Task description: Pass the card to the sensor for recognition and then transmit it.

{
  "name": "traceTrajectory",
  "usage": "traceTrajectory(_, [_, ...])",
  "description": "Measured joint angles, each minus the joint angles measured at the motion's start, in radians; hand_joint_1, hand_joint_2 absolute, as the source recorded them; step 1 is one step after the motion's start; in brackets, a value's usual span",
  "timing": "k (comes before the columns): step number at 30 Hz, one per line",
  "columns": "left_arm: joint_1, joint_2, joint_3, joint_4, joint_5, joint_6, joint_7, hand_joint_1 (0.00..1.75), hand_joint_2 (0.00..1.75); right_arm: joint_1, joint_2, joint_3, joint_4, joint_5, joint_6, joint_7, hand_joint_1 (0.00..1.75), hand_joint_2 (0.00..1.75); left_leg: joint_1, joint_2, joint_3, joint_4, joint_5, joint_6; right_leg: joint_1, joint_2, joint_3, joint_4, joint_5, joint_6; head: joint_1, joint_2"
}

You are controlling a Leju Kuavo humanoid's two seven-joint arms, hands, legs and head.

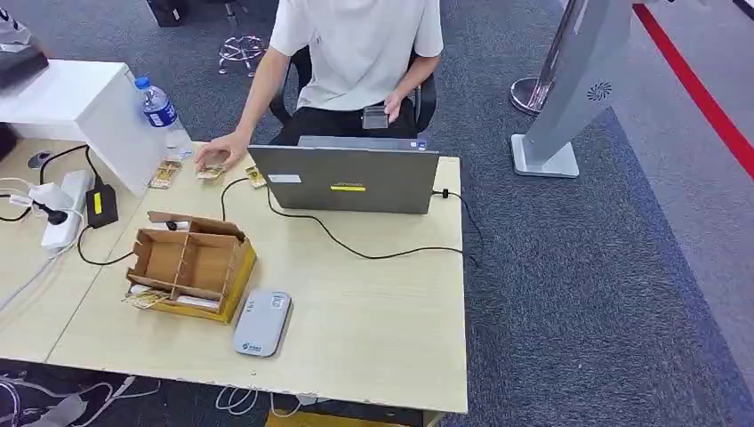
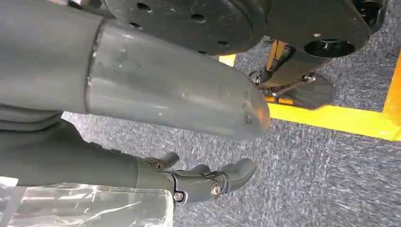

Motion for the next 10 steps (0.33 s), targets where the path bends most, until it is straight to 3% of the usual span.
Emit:
traceTrajectory(3, [-0.006, -0.077, 0.021, 0.108, -0.052, 0.076, 0.051, 0.0, 1.75, -0.007, -0.004, 0.0, 0.0, 0.013, 0.0, 0.003, 0.0, 0.0, -0.002, -0.002, 0.0, 0.001, 0.0, 0.002, -0.002, -0.002, 0.003, 0.0, 0.0, 0.001, 0.002, 0.0])
traceTrajectory(4, [-0.009, -0.1, 0.021, 0.138, -0.084, 0.101, 0.079, 0.0, 1.75, -0.009, -0.004, 0.001, 0.0, 0.019, 0.0, 0.006, 0.0, 1.75, -0.002, -0.001, 0.0, 0.001, 0.0, 0.003, -0.002, -0.002, 0.003, -0.001, 0.001, 0.002, 0.002, 0.0])
traceTrajectory(6, [-0.016, -0.147, 0.02, 0.182, -0.127, 0.129, 0.115, 0.0, 1.75, -0.011, -0.006, 0.002, 0.0, 0.024, 0.0, 0.008, 0.0, 1.75, -0.003, -0.001, 0.0, 0.002, -0.001, 0.004, -0.003, -0.002, 0.003, -0.001, 0.001, 0.002, 0.002, 0.0])
traceTrajectory(7, [-0.019, -0.166, 0.019, 0.198, -0.14, 0.135, 0.131, 0.0, 1.75, -0.012, -0.006, 0.003, 0.0, 0.029, 0.002, 0.01, 0.0, 0.0, -0.002, -0.001, 0.0, 0.003, -0.001, 0.005, -0.002, -0.002, 0.004, -0.001, 0.001, 0.003, 0.002, 0.0])
traceTrajectory(10, [-0.03, -0.224, 0.007, 0.237, -0.199, 0.177, 0.2, 0.0, 1.75, -0.015, -0.007, 0.013, 0.0, 0.051, 0.008, 0.014, 0.0, 0.0, -0.002, 0.0, 0.001, 0.003, -0.001, 0.005, -0.002, -0.001, 0.004, -0.001, 0.001, 0.003, 0.003, 0.0])
